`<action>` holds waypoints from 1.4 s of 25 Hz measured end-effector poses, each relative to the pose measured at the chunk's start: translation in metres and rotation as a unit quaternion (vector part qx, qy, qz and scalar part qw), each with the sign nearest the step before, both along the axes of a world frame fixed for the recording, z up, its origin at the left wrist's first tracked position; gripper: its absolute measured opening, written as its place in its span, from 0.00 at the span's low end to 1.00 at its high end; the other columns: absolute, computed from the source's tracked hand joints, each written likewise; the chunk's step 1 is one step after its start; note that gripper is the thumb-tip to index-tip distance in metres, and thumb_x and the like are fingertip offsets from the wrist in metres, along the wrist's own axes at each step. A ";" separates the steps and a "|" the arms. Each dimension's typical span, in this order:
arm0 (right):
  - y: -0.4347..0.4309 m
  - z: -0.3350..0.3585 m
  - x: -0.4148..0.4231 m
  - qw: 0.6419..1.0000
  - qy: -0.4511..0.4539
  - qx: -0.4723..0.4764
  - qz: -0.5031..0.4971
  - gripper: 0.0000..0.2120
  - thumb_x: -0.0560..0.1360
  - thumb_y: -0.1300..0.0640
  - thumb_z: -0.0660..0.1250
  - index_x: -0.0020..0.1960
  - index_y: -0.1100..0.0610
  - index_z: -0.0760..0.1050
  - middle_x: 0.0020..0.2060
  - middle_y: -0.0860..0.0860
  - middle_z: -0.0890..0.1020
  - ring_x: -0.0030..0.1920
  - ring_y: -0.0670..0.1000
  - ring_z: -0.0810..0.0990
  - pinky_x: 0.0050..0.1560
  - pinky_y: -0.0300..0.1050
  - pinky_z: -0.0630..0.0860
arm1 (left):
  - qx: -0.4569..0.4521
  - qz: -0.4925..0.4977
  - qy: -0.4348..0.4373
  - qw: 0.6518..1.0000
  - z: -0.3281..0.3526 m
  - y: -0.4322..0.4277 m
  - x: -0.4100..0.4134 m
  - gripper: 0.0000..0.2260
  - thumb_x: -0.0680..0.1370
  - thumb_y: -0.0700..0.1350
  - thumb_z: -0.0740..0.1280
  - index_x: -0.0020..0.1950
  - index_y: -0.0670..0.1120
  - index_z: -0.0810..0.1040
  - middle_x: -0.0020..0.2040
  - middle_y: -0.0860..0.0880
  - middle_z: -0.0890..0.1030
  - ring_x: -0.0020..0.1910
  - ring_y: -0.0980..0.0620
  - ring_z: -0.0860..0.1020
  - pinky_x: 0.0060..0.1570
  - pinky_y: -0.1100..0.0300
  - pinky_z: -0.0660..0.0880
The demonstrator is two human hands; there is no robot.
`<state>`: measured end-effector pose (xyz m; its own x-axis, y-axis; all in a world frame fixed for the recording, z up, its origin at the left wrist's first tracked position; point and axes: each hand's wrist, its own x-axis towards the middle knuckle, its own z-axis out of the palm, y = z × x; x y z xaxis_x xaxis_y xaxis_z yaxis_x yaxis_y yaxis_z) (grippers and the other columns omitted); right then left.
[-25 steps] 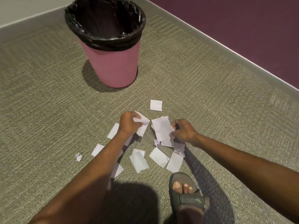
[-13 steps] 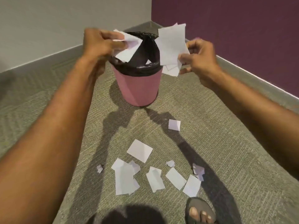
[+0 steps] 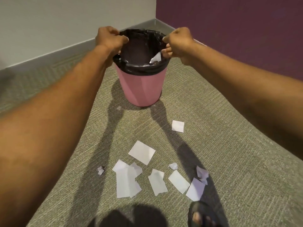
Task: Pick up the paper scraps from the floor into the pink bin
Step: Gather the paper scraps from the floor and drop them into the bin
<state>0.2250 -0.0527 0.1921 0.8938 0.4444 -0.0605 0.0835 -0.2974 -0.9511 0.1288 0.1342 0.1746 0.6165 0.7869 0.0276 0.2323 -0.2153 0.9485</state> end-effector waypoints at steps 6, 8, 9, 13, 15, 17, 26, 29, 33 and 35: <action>-0.077 -0.075 -0.033 0.994 -0.090 -0.055 0.018 0.09 0.77 0.67 0.64 0.41 0.56 0.76 0.38 0.52 0.80 0.36 0.48 0.82 0.34 0.36 0.78 | 0.026 0.041 -0.060 0.997 -0.074 -0.050 -0.084 0.11 0.74 0.44 0.67 0.32 0.43 0.79 0.29 0.47 0.78 0.27 0.54 0.73 0.29 0.63 0.70; -0.102 -0.130 -0.040 0.987 -0.044 -0.144 0.049 0.06 0.76 0.68 0.66 0.44 0.60 0.77 0.42 0.55 0.81 0.45 0.54 0.84 0.43 0.44 0.82 | 0.021 -0.010 0.046 0.999 -0.128 -0.079 -0.116 0.11 0.77 0.42 0.66 0.37 0.40 0.78 0.33 0.46 0.78 0.31 0.51 0.76 0.34 0.58 0.75; -0.111 -0.157 -0.042 0.978 -0.011 -0.195 0.073 0.03 0.76 0.68 0.67 0.48 0.62 0.77 0.47 0.58 0.82 0.50 0.58 0.83 0.50 0.50 0.82 | 0.011 -0.064 0.116 0.991 -0.156 -0.094 -0.129 0.08 0.78 0.43 0.66 0.41 0.41 0.79 0.37 0.45 0.80 0.36 0.49 0.78 0.39 0.54 0.78; -0.127 -0.240 -0.033 0.886 -0.045 -0.425 0.179 0.23 0.73 0.60 0.71 0.66 0.63 0.72 0.62 0.63 0.78 0.59 0.60 0.79 0.52 0.45 0.74 | 0.148 -0.233 0.393 0.877 -0.237 -0.137 -0.165 0.26 0.77 0.55 0.68 0.70 0.43 0.68 0.63 0.40 0.74 0.62 0.40 0.74 0.60 0.45 0.74; -0.126 -0.258 -0.025 0.853 -0.088 -0.468 0.212 0.29 0.73 0.58 0.71 0.71 0.62 0.67 0.67 0.62 0.74 0.64 0.60 0.75 0.60 0.46 0.72 | 0.212 -0.246 0.429 0.843 -0.255 -0.151 -0.168 0.31 0.76 0.59 0.65 0.73 0.45 0.64 0.67 0.40 0.70 0.66 0.39 0.69 0.63 0.45 0.70; -0.122 -0.268 -0.019 0.842 -0.110 -0.475 0.230 0.32 0.74 0.58 0.70 0.74 0.59 0.64 0.70 0.59 0.70 0.68 0.60 0.72 0.66 0.50 0.71 | 0.243 -0.231 0.441 0.832 -0.265 -0.158 -0.163 0.31 0.75 0.60 0.66 0.73 0.46 0.62 0.67 0.41 0.69 0.66 0.40 0.68 0.64 0.46 0.69; -0.112 -0.277 -0.037 0.808 -0.229 -0.468 0.277 0.14 0.72 0.65 0.69 0.54 0.52 0.75 0.50 0.53 0.78 0.52 0.57 0.78 0.42 0.45 0.71 | 0.201 -0.219 0.403 0.865 -0.272 -0.159 -0.149 0.25 0.73 0.44 0.74 0.66 0.47 0.67 0.60 0.41 0.74 0.58 0.41 0.76 0.58 0.48 0.74; -0.120 -0.262 -0.043 0.833 -0.182 -0.440 0.281 0.13 0.72 0.67 0.67 0.52 0.54 0.78 0.49 0.55 0.81 0.47 0.56 0.79 0.40 0.44 0.72 | 0.188 -0.237 0.372 0.877 -0.263 -0.163 -0.147 0.11 0.76 0.39 0.68 0.58 0.45 0.76 0.56 0.43 0.81 0.54 0.41 0.80 0.52 0.50 0.78; -0.160 -0.245 -0.061 0.859 -0.101 -0.413 0.287 0.15 0.70 0.71 0.65 0.52 0.56 0.79 0.51 0.55 0.81 0.49 0.55 0.79 0.39 0.41 0.68 | 0.219 -0.284 0.344 0.868 -0.241 -0.172 -0.153 0.08 0.78 0.41 0.65 0.56 0.43 0.78 0.54 0.43 0.80 0.52 0.41 0.80 0.49 0.49 0.78; -0.189 -0.243 -0.073 0.850 -0.106 -0.435 0.278 0.18 0.69 0.72 0.63 0.52 0.55 0.79 0.51 0.55 0.82 0.50 0.55 0.79 0.39 0.42 0.70 | 0.264 -0.317 0.326 0.851 -0.232 -0.177 -0.162 0.07 0.79 0.41 0.64 0.57 0.44 0.76 0.53 0.44 0.79 0.50 0.42 0.80 0.46 0.49 0.77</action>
